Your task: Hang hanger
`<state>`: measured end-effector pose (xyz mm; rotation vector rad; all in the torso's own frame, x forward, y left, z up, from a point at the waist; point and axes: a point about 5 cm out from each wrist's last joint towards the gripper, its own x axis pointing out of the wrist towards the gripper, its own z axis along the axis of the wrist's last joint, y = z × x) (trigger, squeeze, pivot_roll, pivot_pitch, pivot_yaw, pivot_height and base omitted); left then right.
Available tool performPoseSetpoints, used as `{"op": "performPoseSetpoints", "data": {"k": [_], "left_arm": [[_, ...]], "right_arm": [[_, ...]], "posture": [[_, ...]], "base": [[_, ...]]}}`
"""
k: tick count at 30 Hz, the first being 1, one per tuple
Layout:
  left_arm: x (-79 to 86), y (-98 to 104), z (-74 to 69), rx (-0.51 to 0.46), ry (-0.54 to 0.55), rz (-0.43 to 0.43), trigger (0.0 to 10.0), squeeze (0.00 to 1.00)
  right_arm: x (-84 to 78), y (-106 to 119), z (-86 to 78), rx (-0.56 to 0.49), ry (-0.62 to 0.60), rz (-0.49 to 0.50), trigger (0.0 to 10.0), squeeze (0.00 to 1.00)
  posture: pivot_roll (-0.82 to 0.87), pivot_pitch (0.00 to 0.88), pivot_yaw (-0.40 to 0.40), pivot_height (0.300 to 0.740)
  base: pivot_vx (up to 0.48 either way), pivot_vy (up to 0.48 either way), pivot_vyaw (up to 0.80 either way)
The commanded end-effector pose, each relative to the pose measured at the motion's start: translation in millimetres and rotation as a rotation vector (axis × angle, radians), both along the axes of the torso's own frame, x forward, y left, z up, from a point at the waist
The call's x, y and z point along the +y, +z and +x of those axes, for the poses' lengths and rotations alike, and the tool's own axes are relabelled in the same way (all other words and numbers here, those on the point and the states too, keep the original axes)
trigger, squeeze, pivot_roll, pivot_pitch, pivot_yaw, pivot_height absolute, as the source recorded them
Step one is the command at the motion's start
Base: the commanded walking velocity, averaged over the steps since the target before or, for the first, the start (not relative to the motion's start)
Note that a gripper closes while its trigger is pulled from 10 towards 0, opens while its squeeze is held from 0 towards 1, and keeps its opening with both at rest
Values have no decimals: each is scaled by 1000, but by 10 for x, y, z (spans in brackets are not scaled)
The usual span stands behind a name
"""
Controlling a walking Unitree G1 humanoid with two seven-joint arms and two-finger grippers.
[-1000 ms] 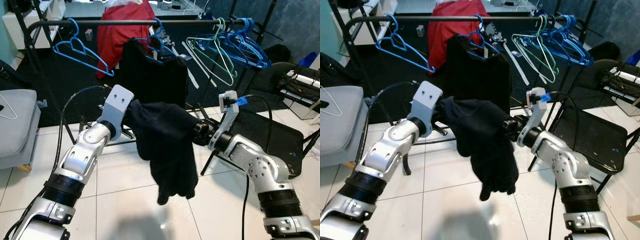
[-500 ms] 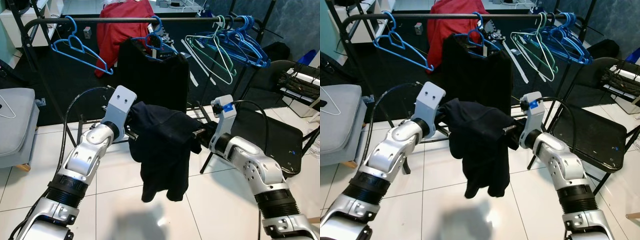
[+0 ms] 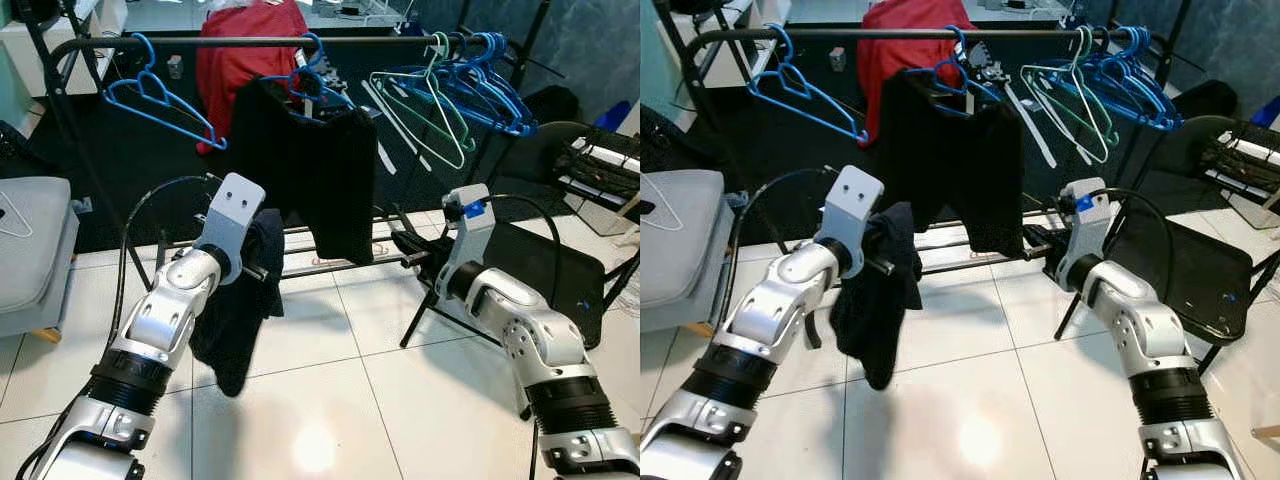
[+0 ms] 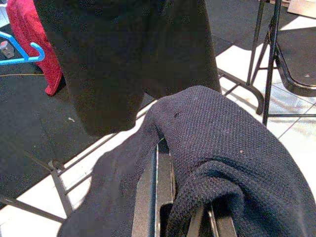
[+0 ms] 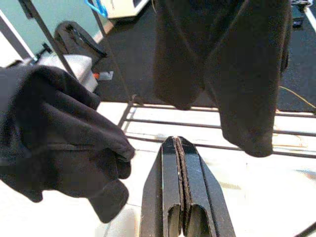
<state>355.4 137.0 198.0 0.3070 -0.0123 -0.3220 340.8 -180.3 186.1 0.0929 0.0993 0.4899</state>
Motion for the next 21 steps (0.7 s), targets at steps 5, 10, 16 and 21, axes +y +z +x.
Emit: {"op": "performPoseSetpoints", "data": {"k": [5,10,16,21], "left_arm": [[23,76,12,2,26,-61,10000,0],[-55,240,57,6,44,-155,10000,0],[-110,428,115,-23,31,-212,10000,0],[-193,727,116,-40,-34,-327,10000,0]], "right_arm": [[37,-159,-62,-86,22,-170,10000,0],[258,-408,-228,-252,84,-355,10000,741],[449,-648,-407,-319,167,-447,10000,1000],[465,-849,-471,-454,97,-640,10000,1000]], "posture": [[-128,81,-42,740],[-127,81,-44,740],[-127,83,-41,740],[-127,84,-32,740]], "base": [[0,0,0],[0,0,0],[0,0,0],[0,0,0]]}}
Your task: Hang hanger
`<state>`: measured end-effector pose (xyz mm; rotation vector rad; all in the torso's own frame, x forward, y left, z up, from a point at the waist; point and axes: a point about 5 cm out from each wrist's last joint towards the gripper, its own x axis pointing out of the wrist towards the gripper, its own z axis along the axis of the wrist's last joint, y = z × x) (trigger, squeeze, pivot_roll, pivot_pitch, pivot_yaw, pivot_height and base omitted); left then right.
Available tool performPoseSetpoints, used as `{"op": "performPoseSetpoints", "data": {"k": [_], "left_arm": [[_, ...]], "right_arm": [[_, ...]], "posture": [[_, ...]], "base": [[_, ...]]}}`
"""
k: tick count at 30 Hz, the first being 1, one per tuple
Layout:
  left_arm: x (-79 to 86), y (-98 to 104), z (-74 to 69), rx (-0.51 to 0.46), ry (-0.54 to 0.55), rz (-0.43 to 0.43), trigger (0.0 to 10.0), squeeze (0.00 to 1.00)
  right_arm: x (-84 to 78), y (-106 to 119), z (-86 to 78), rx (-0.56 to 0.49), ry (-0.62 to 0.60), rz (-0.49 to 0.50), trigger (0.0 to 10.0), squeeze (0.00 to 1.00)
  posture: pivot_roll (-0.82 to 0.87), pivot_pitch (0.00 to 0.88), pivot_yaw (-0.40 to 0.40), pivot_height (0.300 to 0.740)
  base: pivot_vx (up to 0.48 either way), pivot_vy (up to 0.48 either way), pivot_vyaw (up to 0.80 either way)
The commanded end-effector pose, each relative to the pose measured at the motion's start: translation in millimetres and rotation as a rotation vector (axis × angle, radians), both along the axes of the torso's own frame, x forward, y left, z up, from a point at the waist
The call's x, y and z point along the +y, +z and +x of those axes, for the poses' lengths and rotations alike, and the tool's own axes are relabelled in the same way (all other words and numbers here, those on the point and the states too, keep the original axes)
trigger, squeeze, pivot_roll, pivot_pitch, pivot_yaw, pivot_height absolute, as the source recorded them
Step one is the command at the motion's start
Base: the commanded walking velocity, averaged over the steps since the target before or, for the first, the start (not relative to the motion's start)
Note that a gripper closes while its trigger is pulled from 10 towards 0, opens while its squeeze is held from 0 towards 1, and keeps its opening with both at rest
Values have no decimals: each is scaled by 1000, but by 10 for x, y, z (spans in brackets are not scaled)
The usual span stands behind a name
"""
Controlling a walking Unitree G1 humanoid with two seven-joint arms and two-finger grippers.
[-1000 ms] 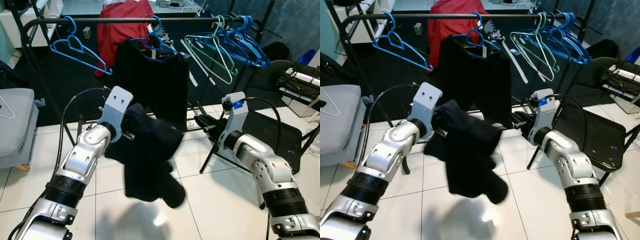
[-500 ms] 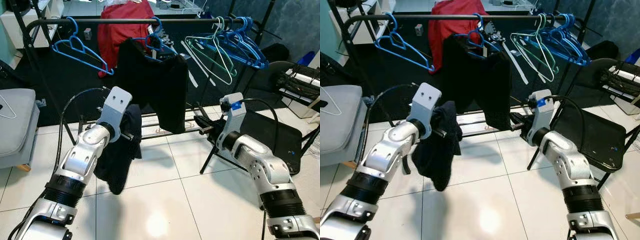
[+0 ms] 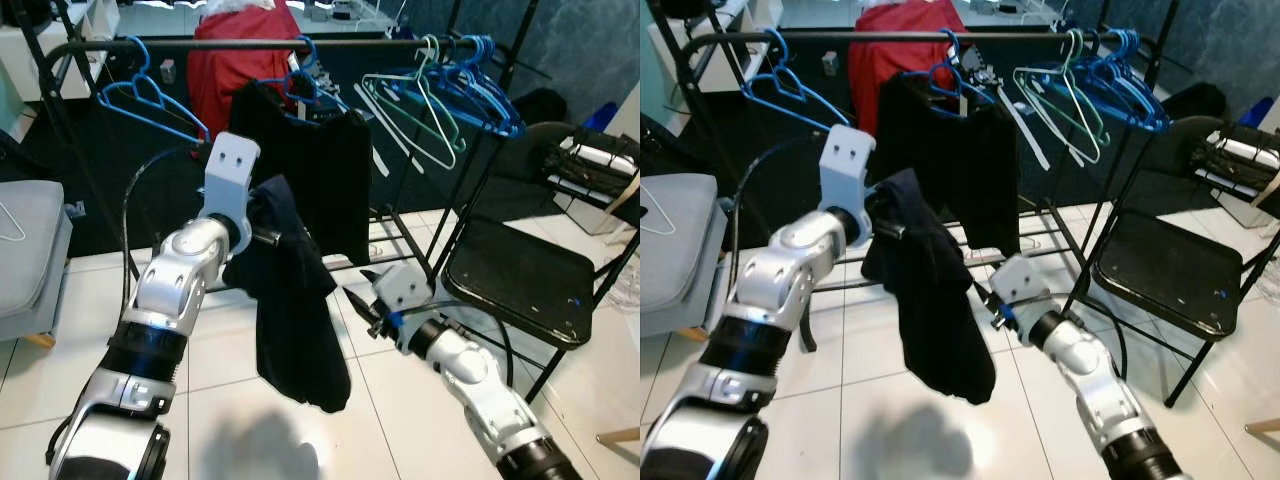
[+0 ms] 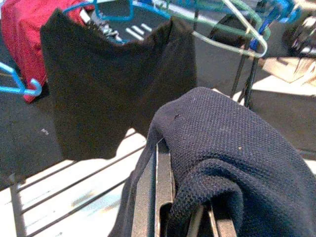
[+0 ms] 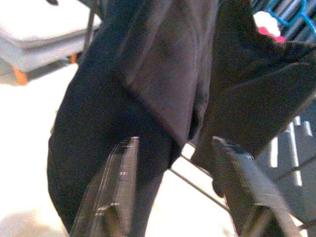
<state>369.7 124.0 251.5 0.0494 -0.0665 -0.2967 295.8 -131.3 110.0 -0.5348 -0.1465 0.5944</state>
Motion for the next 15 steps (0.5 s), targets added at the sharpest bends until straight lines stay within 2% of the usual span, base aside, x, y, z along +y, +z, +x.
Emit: {"op": "performPoseSetpoints", "data": {"k": [1,2,3,4,6,9,11,12,15], "left_arm": [[-63,191,-26,-31,-49,-65,10000,0],[-100,269,-53,-37,-95,-97,10000,0],[-134,330,-88,-38,-149,-127,10000,0],[-134,330,-88,-38,-149,-127,10000,0],[-176,386,-145,-25,-227,-173,10000,0],[-188,396,-161,-20,-247,-188,10000,0],[-229,442,-196,-17,-302,-245,10000,0],[-229,442,-196,-17,-302,-245,10000,0],[-245,515,-224,-27,-351,-315,10000,0]], "right_arm": [[-24,-88,-20,-83,-36,-93,10000,1000],[-37,-94,-10,-155,-69,-147,10000,0],[-46,-80,2,-225,-95,-188,10000,0],[-46,-80,2,-225,-95,-188,10000,0],[-54,-48,24,-327,-118,-221,10000,0],[-54,-40,30,-355,-122,-229,10000,0],[-41,14,59,-446,-130,-261,10000,0],[-41,14,59,-446,-130,-261,10000,0],[-21,74,104,-531,-115,-258,10000,0]], "posture": [[-127,84,-32,740],[-120,85,-28,740],[-116,83,-27,740],[-116,83,-27,740],[-117,83,-26,740],[-117,83,-26,740],[-113,82,-27,740],[-113,82,-27,740],[-116,78,-29,740]], "base": [[0,0,0],[0,0,0],[0,0,0],[0,0,0],[0,0,0],[0,0,0],[0,0,0],[0,0,0],[0,0,0]]}}
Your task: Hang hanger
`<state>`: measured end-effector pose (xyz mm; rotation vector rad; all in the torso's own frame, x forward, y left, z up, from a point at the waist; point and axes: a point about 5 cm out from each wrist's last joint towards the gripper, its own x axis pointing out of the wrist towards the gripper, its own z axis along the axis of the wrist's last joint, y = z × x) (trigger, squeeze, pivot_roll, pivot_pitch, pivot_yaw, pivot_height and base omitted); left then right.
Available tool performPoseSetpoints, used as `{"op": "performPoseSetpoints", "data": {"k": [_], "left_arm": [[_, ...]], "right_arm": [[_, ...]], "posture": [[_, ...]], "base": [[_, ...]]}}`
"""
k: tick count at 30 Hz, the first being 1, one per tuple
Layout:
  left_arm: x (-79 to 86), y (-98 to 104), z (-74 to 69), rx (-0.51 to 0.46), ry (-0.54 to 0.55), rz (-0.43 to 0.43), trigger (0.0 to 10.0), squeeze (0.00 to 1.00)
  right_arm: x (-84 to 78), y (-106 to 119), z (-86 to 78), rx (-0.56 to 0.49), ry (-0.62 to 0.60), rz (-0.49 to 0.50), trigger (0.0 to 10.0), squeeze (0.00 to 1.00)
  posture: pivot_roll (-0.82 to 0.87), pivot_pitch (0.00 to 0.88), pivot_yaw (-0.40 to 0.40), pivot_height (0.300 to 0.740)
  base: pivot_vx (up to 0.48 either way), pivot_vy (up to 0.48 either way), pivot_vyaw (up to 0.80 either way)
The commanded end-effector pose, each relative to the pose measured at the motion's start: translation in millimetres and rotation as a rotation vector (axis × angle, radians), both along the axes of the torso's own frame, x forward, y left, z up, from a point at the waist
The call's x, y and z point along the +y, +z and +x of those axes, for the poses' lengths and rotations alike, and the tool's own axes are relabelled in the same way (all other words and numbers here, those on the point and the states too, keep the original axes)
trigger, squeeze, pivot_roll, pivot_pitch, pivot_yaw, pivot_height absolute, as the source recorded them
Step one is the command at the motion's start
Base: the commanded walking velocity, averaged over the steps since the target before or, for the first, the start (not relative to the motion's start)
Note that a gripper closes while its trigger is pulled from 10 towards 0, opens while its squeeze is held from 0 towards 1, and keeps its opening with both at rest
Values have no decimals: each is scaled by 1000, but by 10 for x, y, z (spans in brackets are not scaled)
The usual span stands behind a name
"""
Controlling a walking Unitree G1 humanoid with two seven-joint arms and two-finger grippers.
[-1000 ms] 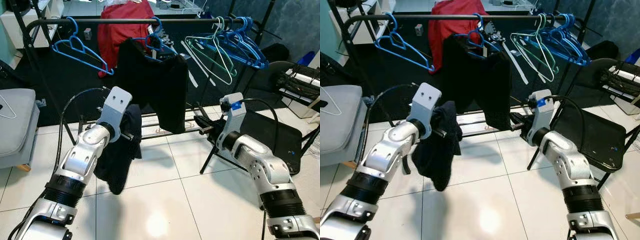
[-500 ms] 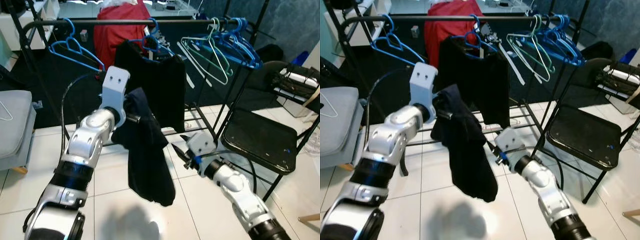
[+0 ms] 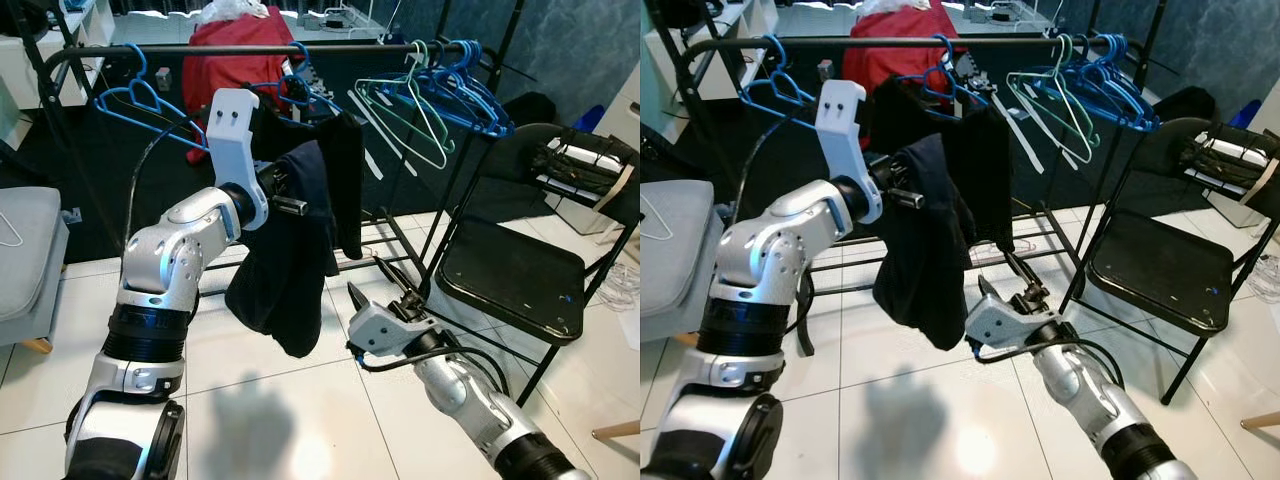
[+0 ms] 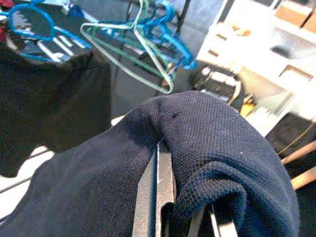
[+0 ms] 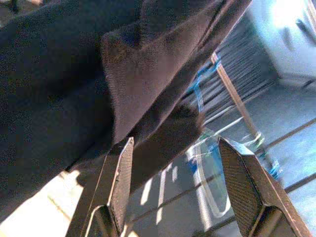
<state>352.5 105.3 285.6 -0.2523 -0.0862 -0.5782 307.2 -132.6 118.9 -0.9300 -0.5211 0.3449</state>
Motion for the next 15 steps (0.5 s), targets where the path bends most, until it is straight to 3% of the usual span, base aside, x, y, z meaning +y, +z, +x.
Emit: {"op": "performPoseSetpoints", "data": {"k": [1,5,6,7,14,15], "left_arm": [[-59,175,-51,-60,-49,-37,10000,0],[-56,209,-70,-58,-65,-56,10000,0],[-49,218,-76,-60,-67,-61,10000,0],[-43,222,-76,-58,-63,-64,10000,0],[-54,202,-76,-36,-63,-58,10000,0],[-62,182,-73,-27,-62,-53,10000,0]], "right_arm": [[-9,-15,-10,-19,11,-9,10000,0],[10,-80,-7,-15,48,6,10000,0],[50,-114,-30,10,88,21,10000,75],[94,-143,-60,34,125,37,10000,1000],[177,-152,-73,19,153,69,10000,1000],[178,-124,-48,-1,148,74,10000,259]], "posture": [[-116,78,-29,740],[-115,79,-31,740],[-111,80,-31,740],[-111,80,-31,740],[-106,82,-25,740],[-106,82,-25,740]], "base": [[0,0,0],[0,0,0],[0,0,0],[0,0,0],[0,0,0],[0,0,0]]}}
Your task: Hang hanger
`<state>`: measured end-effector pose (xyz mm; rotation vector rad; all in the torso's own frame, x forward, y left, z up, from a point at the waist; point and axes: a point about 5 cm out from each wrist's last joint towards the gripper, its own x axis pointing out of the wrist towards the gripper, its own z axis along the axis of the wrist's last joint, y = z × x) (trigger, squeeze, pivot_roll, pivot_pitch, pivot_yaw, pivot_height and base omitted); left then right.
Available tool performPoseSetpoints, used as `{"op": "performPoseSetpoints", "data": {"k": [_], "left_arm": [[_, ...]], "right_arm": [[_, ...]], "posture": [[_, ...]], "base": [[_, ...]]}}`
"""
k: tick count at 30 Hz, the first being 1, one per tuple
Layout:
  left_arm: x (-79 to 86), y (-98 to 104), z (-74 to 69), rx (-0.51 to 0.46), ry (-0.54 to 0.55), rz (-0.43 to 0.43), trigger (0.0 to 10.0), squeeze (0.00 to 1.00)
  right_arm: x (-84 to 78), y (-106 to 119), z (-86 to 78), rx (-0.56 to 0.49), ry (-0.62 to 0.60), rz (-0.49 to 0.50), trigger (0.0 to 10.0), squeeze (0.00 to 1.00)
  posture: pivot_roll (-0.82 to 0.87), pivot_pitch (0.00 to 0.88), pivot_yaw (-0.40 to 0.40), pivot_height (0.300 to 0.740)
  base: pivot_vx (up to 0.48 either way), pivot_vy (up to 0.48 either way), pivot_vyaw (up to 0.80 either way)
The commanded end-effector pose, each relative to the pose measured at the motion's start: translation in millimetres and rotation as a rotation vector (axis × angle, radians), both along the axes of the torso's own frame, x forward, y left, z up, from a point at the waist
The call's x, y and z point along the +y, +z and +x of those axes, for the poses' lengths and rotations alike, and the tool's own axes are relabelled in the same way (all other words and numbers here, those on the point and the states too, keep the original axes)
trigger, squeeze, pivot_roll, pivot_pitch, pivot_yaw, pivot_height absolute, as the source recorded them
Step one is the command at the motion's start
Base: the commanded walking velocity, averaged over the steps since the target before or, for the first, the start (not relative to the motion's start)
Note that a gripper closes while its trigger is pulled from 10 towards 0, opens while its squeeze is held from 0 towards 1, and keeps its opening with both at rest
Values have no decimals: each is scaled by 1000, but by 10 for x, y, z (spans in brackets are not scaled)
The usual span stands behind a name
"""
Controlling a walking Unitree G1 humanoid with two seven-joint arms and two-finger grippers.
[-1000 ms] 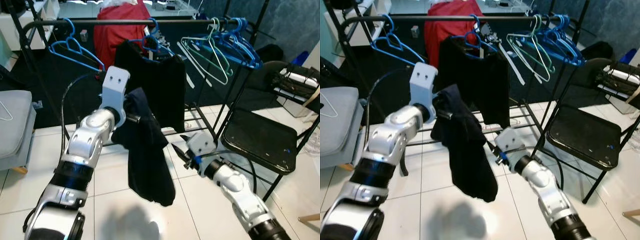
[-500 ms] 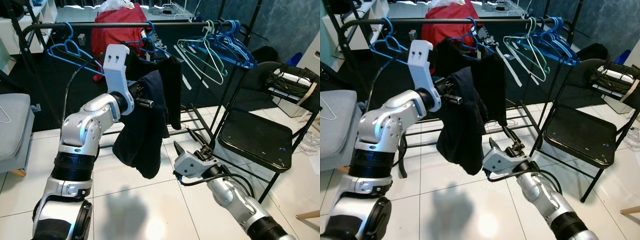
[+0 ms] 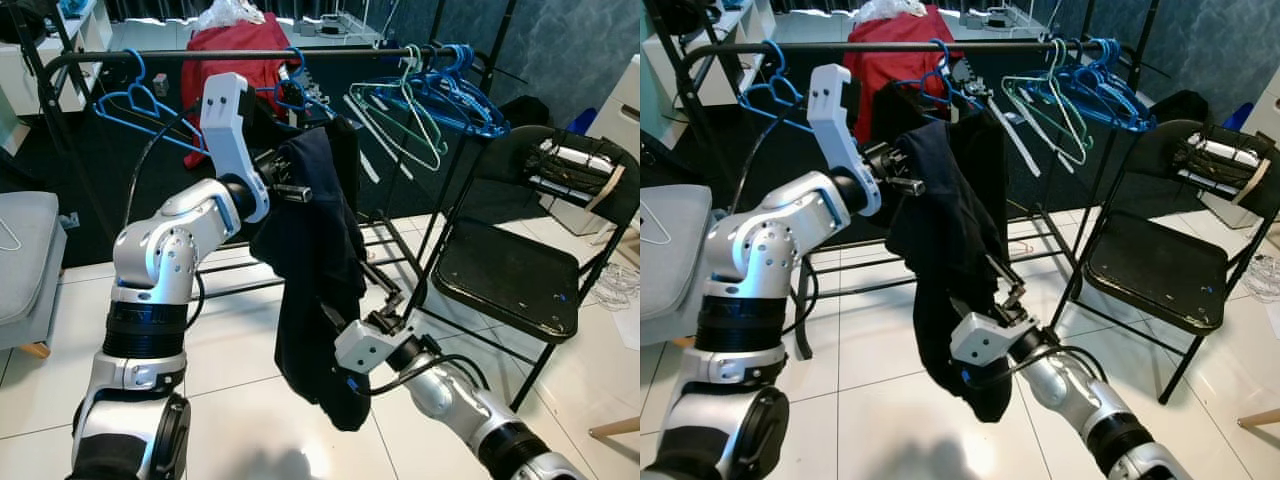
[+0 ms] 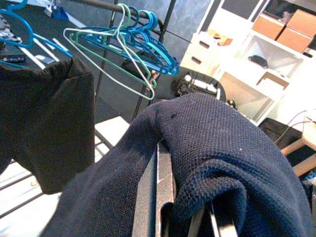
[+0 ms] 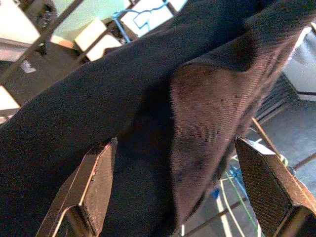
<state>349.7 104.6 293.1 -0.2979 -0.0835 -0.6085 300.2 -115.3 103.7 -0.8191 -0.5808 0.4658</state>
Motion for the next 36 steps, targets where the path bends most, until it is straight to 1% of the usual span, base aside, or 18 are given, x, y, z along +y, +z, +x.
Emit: {"op": "performPoseSetpoints", "data": {"k": [1,3,4,9,12,13,14,17,19,20,21,22,23,25,27,32,34,36], "left_arm": [[-58,97,-44,-35,-26,-8,10000,0],[-60,91,-43,-34,-25,-6,10000,0],[-63,87,-46,-31,-26,-7,10000,0],[-67,85,-51,-29,-27,-9,10000,0],[-68,66,-65,-22,-28,-8,10000,0],[-68,66,-65,-22,-28,-8,10000,0],[-66,50,-70,-17,-27,-6,10000,0],[-65,39,-73,-14,-26,-5,10000,0],[-65,32,-74,-11,-26,-3,10000,0],[-64,27,-75,-10,-25,-2,10000,0],[-64,27,-75,-10,-25,-2,10000,0],[-58,29,-73,-10,-23,-2,10000,0],[-58,29,-73,-10,-23,-2,10000,0],[-40,29,-69,-11,-18,1,10000,0],[-34,27,-68,-11,-16,2,10000,0],[-28,23,-65,-10,-11,2,10000,0],[-21,22,-62,-10,-3,-4,10000,0],[-21,22,-62,-10,-3,-4,10000,0]], "right_arm": [[4,42,33,-30,-3,6,10000,259],[3,50,40,-34,-4,7,10000,259],[-10,70,56,-47,-12,9,10000,0],[-29,95,74,-64,-23,5,10000,0],[-77,187,114,-123,-42,-3,10000,0],[-77,187,114,-123,-42,-3,10000,0],[-115,247,141,-156,-61,-9,10000,0],[-146,288,162,-177,-79,-12,10000,0],[-185,315,186,-188,-102,-14,10000,0],[-233,326,207,-191,-131,-14,10000,0],[-233,326,207,-191,-131,-14,10000,0],[-284,329,230,-190,-159,-12,10000,0],[-284,329,230,-190,-159,-12,10000,0],[-393,370,269,-199,-203,-3,10000,0],[-421,384,279,-203,-212,-1,10000,0],[-415,389,270,-195,-191,10,10000,0],[-265,284,176,-157,-105,22,10000,0],[-265,284,176,-157,-105,22,10000,0]], "posture": [[-106,82,-25,740],[-106,82,-25,740],[-106,82,-25,740],[-108,82,-29,740],[-108,81,-32,740],[-108,81,-32,740],[-111,77,-32,740],[-111,76,-31,740],[-112,72,-31,740],[-112,68,-31,740],[-112,68,-31,740],[-112,68,-31,740],[-112,68,-31,740],[-113,61,-31,740],[-113,61,-31,740],[-113,61,-31,740],[-115,58,-34,740],[-115,58,-34,740]], "base": [[0,0,0],[0,0,0],[0,0,0],[0,0,0],[0,0,0],[0,0,0],[0,0,0],[0,0,0],[0,0,0],[0,0,0],[0,0,0],[0,0,0],[0,0,0],[0,0,0],[0,0,0],[0,0,0],[0,0,0],[0,0,0]]}}
